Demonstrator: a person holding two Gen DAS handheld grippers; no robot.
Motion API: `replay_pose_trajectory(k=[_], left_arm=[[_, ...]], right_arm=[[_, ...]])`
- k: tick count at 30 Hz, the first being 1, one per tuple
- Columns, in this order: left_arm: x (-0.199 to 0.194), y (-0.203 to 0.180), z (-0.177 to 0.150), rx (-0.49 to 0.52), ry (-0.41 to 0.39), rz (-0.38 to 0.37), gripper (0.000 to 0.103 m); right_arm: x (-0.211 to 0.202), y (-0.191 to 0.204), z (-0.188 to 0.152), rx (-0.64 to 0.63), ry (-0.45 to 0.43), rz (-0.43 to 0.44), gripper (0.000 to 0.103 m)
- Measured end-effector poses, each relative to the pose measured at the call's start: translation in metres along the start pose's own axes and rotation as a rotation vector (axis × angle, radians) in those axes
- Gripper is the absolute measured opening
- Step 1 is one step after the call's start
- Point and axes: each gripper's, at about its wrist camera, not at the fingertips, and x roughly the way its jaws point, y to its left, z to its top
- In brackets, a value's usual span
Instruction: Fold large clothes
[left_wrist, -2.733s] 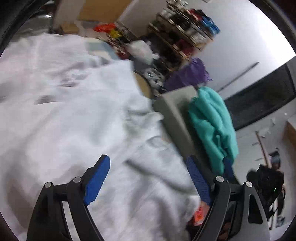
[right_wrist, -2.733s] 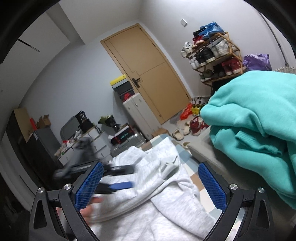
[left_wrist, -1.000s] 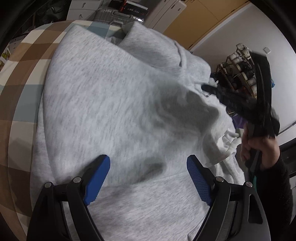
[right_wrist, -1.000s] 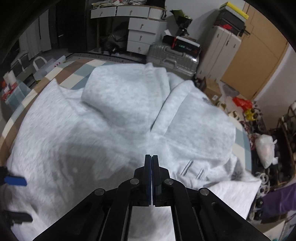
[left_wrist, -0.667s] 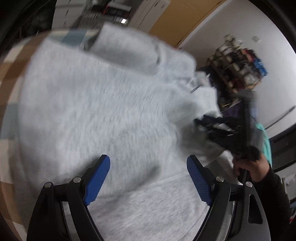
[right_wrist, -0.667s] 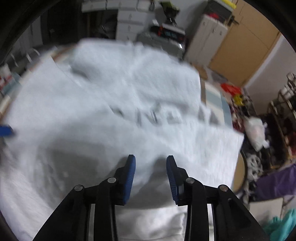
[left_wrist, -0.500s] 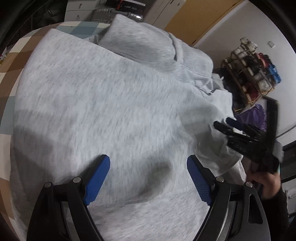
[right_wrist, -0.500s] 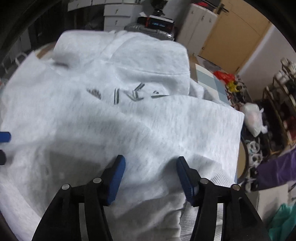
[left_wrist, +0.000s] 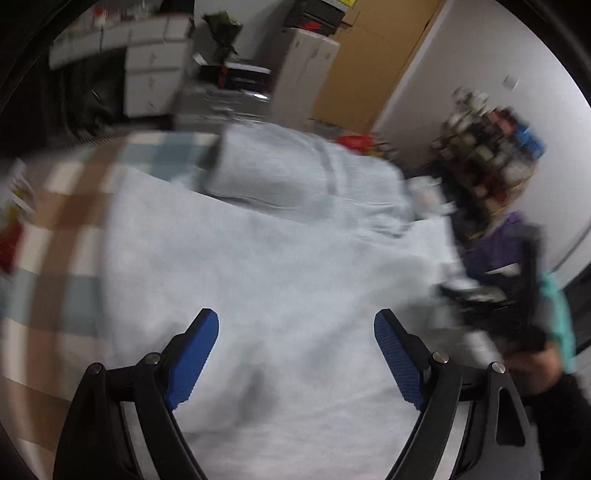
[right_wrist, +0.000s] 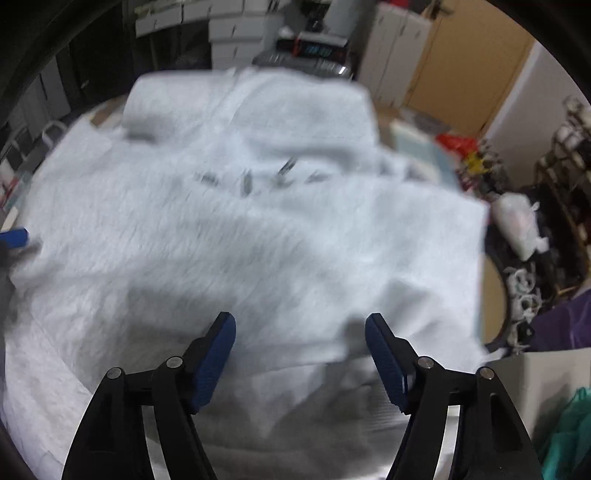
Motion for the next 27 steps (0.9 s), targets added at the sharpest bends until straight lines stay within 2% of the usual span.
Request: replay_pose_trajectory(k=[1, 3, 4, 5, 6, 7, 10, 12, 13, 14, 15, 16, 17, 19, 20, 21, 22, 24, 26, 27], left_arm=[[0.01, 0.007, -0.002, -0.007, 0.033, 0.011, 0.083], [0.037, 0.026, -0.009, -0.098, 0.143, -0.084, 0.083], [0.048, 0.033, -0.011, -0.125, 0.176, -0.125, 0.083], [0.058, 0.037, -0.013, -0.125, 0.183, -0.131, 0.083], [0.061, 0.037, -0.013, -0.112, 0.166, -0.141, 0.083], [0.061, 0.038, -0.013, -0.102, 0.155, -0.144, 0.083], [0.054, 0.035, -0.006, -0.107, 0.177, -0.145, 0.083], [0.032, 0.03, 0.007, -0.092, 0.1, -0.154, 0.084], [0.018, 0.036, 0.018, -0.088, 0.028, -0.134, 0.084], [0.014, 0.038, 0.027, -0.1, -0.007, -0.111, 0.084], [0.016, 0.042, 0.033, -0.111, -0.004, -0.091, 0.085], [0.029, 0.048, 0.041, -0.126, 0.04, -0.077, 0.085], [0.052, 0.056, 0.048, -0.15, 0.118, -0.056, 0.085], [0.084, 0.071, 0.044, -0.181, 0.207, -0.023, 0.083], [0.091, 0.076, 0.042, -0.178, 0.201, -0.028, 0.085], [0.087, 0.075, 0.045, -0.147, 0.152, -0.014, 0.087], [0.09, 0.077, 0.045, -0.144, 0.168, 0.004, 0.086], [0.085, 0.086, 0.043, -0.207, 0.166, -0.036, 0.086], [0.076, 0.093, 0.042, -0.28, 0.181, -0.073, 0.086], [0.069, 0.094, 0.042, -0.297, 0.169, -0.103, 0.086]], right_arm=[[-0.003, -0.008, 0.001, 0.025, -0.011, -0.018, 0.074], [0.002, -0.02, 0.0, 0.067, 0.032, -0.062, 0.074], [0.008, -0.023, -0.002, 0.076, 0.063, -0.089, 0.074], [0.016, -0.027, -0.006, 0.084, 0.1, -0.105, 0.074], [0.022, -0.028, -0.017, 0.103, 0.132, -0.092, 0.074], [0.017, -0.034, -0.018, 0.147, 0.099, -0.069, 0.075], [0.014, -0.04, -0.015, 0.189, 0.151, -0.035, 0.076], [-0.002, -0.047, -0.008, 0.204, 0.093, -0.016, 0.075], [-0.01, -0.049, -0.004, 0.211, 0.059, -0.008, 0.076], [-0.016, -0.051, 0.0, 0.215, 0.03, -0.013, 0.076], [-0.022, -0.052, 0.005, 0.221, -0.005, -0.032, 0.076], [-0.023, -0.055, 0.01, 0.228, -0.029, -0.041, 0.076], [-0.02, -0.056, 0.014, 0.233, -0.041, -0.05, 0.076], [-0.01, -0.063, 0.023, 0.26, -0.047, -0.076, 0.078], [-0.005, -0.062, 0.025, 0.279, -0.035, -0.071, 0.08], [0.016, -0.07, 0.026, 0.303, 0.003, -0.06, 0.08], [0.029, -0.069, 0.023, 0.307, 0.042, -0.057, 0.08], [0.061, -0.067, 0.014, 0.281, 0.157, -0.061, 0.079], [0.058, -0.069, 0.009, 0.301, 0.108, -0.05, 0.084], [0.058, -0.069, 0.009, 0.294, 0.124, -0.046, 0.084]])
